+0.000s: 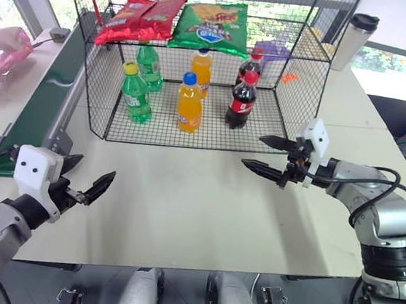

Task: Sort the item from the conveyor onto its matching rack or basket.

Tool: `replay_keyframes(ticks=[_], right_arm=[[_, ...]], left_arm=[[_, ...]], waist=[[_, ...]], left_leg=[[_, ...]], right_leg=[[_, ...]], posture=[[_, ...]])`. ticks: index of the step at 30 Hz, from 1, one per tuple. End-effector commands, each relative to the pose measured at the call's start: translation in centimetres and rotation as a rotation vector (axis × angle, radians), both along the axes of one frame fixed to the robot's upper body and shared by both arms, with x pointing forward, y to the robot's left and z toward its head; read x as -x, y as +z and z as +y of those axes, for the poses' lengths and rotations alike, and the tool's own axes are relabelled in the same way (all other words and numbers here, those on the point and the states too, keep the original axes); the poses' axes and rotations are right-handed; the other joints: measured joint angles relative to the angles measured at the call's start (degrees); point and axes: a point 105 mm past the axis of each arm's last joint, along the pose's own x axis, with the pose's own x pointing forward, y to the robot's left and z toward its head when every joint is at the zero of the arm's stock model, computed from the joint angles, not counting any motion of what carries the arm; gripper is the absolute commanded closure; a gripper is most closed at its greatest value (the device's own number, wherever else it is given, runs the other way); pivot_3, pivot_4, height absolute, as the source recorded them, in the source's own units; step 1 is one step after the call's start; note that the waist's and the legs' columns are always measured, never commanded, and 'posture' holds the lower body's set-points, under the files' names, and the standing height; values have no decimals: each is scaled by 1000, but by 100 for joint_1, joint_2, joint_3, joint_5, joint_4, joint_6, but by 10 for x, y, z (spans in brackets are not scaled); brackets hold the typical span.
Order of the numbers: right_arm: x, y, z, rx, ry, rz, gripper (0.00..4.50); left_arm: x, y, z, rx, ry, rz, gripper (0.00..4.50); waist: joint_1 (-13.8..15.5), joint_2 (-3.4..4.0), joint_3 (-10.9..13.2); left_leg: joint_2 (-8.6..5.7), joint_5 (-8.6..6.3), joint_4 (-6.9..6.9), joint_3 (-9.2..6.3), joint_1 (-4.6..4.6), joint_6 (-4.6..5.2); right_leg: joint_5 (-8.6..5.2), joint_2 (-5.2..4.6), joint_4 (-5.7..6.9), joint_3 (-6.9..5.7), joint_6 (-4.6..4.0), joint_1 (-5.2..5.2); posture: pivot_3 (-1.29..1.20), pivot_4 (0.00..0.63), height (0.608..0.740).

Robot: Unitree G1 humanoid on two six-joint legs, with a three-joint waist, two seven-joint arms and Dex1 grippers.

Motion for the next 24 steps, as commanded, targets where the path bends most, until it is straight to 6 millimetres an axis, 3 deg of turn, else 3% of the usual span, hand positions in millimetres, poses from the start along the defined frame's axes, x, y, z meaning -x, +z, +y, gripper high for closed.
replay_keyframes(ticks=[1,24], right_arm=[[4,11,3,-6,20,-52,0],[1,7,5,2,22,-66,0]], left_arm=[[-2,8,0,3,-2,-34,27],[-4,7,-2,12,-8,-25,27]], waist=[[2,0,0],[0,0,0]], left_leg=[[0,0,0,0,0,0],[0,0,0,1,0,0]], right_leg=[[0,0,0,0,0,0],[1,0,-1,0,0,1]], posture=[[0,150,740],[0,150,740]])
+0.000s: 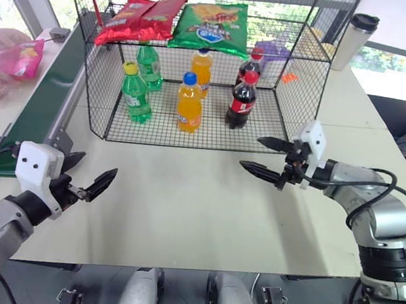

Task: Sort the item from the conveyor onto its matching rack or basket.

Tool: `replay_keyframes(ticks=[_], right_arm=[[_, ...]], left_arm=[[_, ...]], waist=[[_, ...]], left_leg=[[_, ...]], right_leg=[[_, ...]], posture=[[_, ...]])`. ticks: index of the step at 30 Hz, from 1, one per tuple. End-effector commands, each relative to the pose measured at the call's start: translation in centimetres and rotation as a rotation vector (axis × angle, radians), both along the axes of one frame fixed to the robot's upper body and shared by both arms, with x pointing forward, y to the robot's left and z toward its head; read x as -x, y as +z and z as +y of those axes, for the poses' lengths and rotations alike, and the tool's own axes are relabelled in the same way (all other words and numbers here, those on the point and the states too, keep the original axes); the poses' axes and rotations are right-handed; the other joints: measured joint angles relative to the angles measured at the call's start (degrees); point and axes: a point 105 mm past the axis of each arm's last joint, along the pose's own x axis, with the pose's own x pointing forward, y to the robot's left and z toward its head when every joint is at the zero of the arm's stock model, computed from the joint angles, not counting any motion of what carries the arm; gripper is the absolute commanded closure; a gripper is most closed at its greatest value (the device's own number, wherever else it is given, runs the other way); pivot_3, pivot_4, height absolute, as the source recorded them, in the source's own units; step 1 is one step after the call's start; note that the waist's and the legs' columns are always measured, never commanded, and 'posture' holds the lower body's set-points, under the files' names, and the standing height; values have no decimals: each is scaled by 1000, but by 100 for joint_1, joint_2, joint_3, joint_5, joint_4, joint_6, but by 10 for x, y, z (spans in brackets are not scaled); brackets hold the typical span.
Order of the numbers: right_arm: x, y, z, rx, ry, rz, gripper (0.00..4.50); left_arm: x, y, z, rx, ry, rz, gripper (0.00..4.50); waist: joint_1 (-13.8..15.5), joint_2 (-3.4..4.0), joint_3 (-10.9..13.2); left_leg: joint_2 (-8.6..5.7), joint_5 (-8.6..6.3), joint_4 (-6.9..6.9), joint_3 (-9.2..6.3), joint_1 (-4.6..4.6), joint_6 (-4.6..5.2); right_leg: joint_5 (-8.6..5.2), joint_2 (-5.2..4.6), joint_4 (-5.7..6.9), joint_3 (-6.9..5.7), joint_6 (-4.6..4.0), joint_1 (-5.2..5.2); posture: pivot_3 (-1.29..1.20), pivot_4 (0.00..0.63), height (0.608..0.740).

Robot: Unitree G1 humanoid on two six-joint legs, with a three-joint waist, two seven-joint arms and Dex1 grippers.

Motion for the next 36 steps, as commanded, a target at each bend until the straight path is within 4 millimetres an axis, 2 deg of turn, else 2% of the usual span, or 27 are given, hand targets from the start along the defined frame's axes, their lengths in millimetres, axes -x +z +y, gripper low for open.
replay_keyframes(ticks=[1,16,36], right_arm=[[-1,12,2,-7,6,-56,0],[-4,15,8,-30,-1,-67,0],[-6,12,13,-41,-9,-80,0]], left_arm=[[0,6,0,-6,1,-25,27],[-5,8,6,-34,42,-49,27],[-12,6,3,-51,42,-59,27]], waist=[[0,0,0],[0,0,0],[-1,0,0]], left_leg=[[0,0,0,0,0,0],[0,0,0,0,0,0],[0,0,1,1,0,0]], right_leg=[[0,0,0,0,0,0],[1,0,0,0,0,0],[3,1,0,0,2,1]], posture=[[0,150,740],[0,150,740],[0,150,740]])
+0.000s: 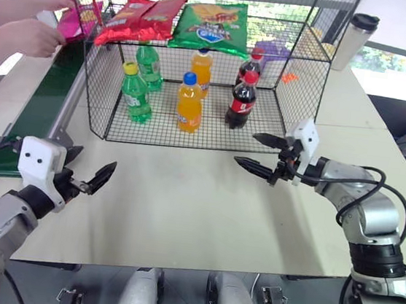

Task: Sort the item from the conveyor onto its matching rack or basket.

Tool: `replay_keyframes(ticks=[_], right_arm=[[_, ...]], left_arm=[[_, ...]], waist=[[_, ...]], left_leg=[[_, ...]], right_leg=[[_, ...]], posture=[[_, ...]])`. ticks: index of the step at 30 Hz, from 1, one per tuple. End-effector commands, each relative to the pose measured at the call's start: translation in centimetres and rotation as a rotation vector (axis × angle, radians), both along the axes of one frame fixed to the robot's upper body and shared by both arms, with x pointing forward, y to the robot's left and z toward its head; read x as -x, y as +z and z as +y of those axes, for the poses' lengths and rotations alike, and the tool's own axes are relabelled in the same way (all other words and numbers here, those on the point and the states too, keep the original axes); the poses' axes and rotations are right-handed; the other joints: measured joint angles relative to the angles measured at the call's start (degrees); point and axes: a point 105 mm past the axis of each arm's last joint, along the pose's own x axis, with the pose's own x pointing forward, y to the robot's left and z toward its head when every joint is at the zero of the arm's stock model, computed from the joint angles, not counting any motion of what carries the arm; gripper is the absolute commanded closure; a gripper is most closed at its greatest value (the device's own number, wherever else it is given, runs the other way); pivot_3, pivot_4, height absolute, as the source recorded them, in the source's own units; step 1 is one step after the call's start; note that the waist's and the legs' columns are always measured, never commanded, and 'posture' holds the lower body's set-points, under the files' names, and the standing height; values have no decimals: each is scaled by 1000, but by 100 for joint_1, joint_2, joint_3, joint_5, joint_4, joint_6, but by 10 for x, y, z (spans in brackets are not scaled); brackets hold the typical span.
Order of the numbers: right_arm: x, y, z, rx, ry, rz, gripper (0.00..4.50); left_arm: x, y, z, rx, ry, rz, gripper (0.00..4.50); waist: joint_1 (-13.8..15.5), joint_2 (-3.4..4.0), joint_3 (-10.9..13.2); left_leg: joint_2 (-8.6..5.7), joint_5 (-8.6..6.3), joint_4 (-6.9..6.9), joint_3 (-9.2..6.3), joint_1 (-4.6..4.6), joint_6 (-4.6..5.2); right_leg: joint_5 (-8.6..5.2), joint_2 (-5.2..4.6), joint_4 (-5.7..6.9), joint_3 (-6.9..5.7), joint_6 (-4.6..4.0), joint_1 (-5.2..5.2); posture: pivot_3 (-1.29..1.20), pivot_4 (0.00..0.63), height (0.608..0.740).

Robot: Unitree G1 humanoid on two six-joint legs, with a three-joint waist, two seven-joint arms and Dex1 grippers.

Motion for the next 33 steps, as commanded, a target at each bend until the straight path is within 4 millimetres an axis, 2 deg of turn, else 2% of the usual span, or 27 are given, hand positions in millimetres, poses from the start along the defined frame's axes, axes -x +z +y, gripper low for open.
replay_keyframes(ticks=[1,12,14,16,19,21,24,25,28,31,33], right_arm=[[1,12,2,-10,8,-58,0],[-3,12,5,-13,17,-53,0],[-4,14,7,-24,28,-51,0],[-4,20,12,-51,55,-44,0],[-1,28,22,-88,113,-29,0],[4,36,31,-120,170,-17,0],[14,54,52,-179,283,-20,0],[17,63,62,-208,327,-30,0],[22,74,80,-200,389,-65,0],[21,62,91,-67,399,-125,0],[21,59,91,-59,407,-123,0]], left_arm=[[1,6,2,-21,6,-29,27],[4,4,3,-29,26,-26,27],[6,10,5,-38,39,-46,27],[8,25,12,-91,63,-86,27],[11,50,28,-249,106,-143,27],[13,71,47,-405,182,-188,27],[19,92,80,-836,280,-198,27],[22,92,93,-1028,303,-172,27],[25,86,109,-1320,296,-122,27],[25,69,113,-1431,271,-93,27],[24,59,114,-1474,246,-77,27]], waist=[[-1,0,0],[-1,0,0],[-3,0,0],[-5,0,0],[-14,0,0],[-15,2,-1],[-23,6,1],[-41,2,1],[-44,17,1],[3,13,-1],[4,13,-1]], left_leg=[[0,0,0,0,0,0],[0,0,0,-1,0,0],[0,0,0,0,0,0],[0,0,0,-1,0,0],[2,0,-1,-3,1,0],[3,0,-3,-2,2,0],[3,0,-12,3,3,0],[2,0,-13,4,3,0],[7,-1,-27,18,4,0],[12,-2,-30,14,-1,-2],[13,-3,-32,14,-3,-4]], right_leg=[[0,0,0,0,0,0],[0,0,0,0,0,0],[0,0,0,0,0,0],[1,0,0,0,1,0],[1,4,2,-1,0,-1],[1,5,2,-1,-1,-1],[1,4,-1,0,-2,-4],[1,2,-2,-1,-2,-5],[7,-1,-9,1,-10,-16],[6,-4,-20,-6,-11,-19],[6,-17,-28,-9,-11,-21]], posture=[[0,150,740],[0,150,740],[0,150,740],[0,150,740],[0,150,740],[0,150,740],[0,150,740],[0,150,740],[0,150,740],[0,150,740],[0,150,740]])
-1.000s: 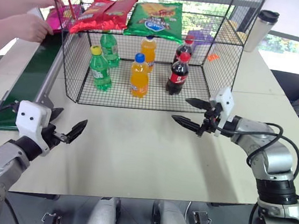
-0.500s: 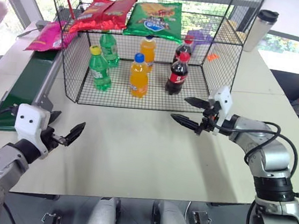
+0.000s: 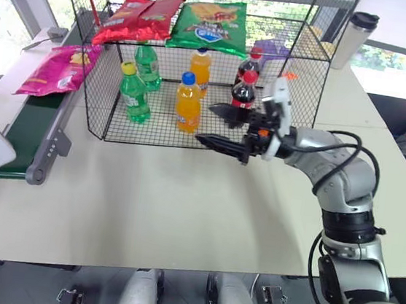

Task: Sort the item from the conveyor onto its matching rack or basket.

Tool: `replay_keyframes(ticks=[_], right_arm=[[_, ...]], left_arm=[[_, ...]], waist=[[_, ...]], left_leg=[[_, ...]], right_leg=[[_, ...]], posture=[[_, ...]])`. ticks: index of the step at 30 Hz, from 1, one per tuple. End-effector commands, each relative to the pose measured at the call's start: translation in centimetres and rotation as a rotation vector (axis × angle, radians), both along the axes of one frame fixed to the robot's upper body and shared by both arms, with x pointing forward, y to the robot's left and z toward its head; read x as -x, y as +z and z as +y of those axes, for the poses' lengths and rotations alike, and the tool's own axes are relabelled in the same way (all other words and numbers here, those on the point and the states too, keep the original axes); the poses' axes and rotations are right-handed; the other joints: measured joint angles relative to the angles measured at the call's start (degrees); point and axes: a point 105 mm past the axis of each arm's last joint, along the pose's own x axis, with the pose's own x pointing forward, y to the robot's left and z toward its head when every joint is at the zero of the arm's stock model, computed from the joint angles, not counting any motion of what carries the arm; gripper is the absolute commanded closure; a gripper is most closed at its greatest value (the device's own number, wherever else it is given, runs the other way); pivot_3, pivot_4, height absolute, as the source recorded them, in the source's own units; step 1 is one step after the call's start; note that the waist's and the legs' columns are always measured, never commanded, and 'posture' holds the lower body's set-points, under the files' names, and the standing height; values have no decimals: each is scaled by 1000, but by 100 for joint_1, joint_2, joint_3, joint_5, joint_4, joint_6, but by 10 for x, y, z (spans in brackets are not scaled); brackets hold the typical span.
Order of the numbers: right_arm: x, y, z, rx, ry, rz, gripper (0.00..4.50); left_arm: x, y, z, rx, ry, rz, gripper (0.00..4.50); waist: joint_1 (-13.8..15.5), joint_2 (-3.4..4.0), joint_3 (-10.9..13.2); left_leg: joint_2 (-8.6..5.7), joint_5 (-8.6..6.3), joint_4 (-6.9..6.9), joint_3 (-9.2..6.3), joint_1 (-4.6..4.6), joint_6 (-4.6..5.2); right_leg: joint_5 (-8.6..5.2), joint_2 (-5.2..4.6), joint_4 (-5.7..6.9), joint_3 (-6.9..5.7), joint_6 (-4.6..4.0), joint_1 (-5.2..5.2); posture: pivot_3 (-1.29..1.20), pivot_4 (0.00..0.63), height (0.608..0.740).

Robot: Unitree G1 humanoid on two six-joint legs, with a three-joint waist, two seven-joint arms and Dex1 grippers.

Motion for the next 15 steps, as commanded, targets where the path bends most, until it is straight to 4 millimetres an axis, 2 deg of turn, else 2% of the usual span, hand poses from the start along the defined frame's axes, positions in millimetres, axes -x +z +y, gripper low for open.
replay_keyframes(ticks=[1,7,15], right_arm=[[4,2,0,26,14,-60,0],[2,-4,-7,53,-19,-60,0],[2,-6,-13,49,-54,-57,0]], left_arm=[[-2,-11,-1,-134,-24,36,27],[-11,-24,-2,-155,-45,37,27],[-25,-28,-2,-158,-50,9,27]], waist=[[-11,-1,0],[-24,-4,-2],[-29,-4,-2]], left_leg=[[4,0,0,1,-8,0],[2,2,21,5,-77,2],[0,3,26,4,-75,4]], right_leg=[[0,-7,0,1,0,-1],[15,-13,6,2,10,-56],[26,4,16,-1,24,-58]], posture=[[0,150,740],[0,150,740],[0,150,740]])
